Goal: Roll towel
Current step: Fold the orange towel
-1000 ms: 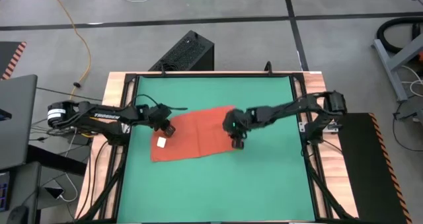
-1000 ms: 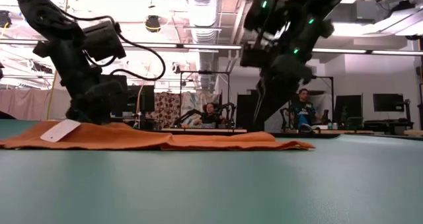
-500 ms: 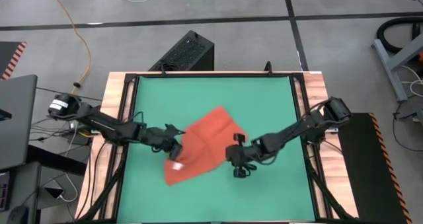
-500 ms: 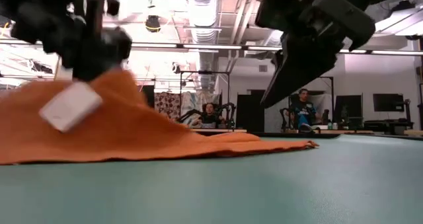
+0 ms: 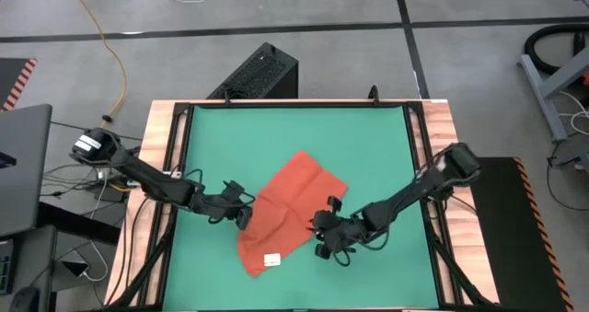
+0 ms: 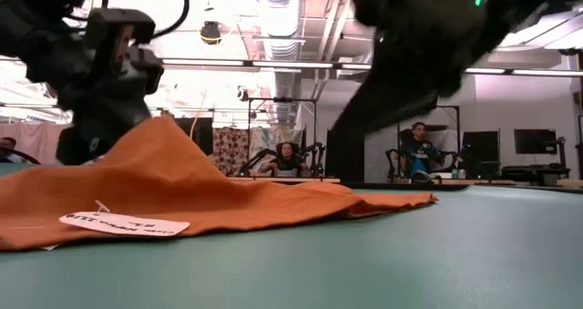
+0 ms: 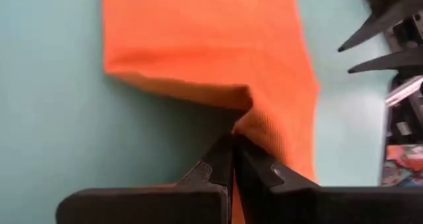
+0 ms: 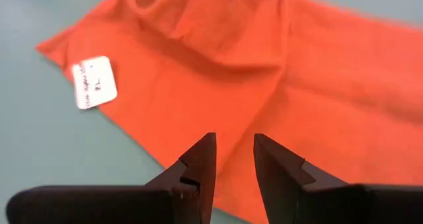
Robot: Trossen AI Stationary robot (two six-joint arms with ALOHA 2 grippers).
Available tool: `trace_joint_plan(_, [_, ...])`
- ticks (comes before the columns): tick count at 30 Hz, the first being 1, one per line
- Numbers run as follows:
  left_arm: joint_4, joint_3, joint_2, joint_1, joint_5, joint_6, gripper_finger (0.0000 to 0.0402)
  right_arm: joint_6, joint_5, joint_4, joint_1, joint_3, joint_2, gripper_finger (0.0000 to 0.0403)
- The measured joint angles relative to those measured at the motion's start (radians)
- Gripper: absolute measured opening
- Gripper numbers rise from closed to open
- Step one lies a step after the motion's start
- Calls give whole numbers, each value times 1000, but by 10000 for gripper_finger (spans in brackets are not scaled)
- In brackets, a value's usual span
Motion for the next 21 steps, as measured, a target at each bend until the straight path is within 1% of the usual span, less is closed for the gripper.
trace_joint_plan(2, [37,0,46,-9,17,-23,0,40,18,61,-5,-1,73,123])
trace_joint_plan(5, [79,0,114,-24,74,-77,0,71,109,152,6,-1,152,123])
trace_joint_plan(7, [81,0,151,-37,115,-105,0,85,161,167,16,22,188,123])
trace_joint_plan(9, [97,2,187,-46,131,-127,0,94,167,166,21,40,217,123])
trace_joint_plan(13, [116,12,220,-72,120,-143,0,109,167,164,26,55,259,123])
trace_joint_plan(15, [106,24,219,-89,120,-142,0,137,176,119,25,57,264,123])
trace_joint_plan(18, [120,53,213,-119,181,-176,0,202,182,-14,25,61,254,123])
trace_joint_plan(21, [123,70,197,-140,203,-202,0,253,185,-150,25,58,243,123])
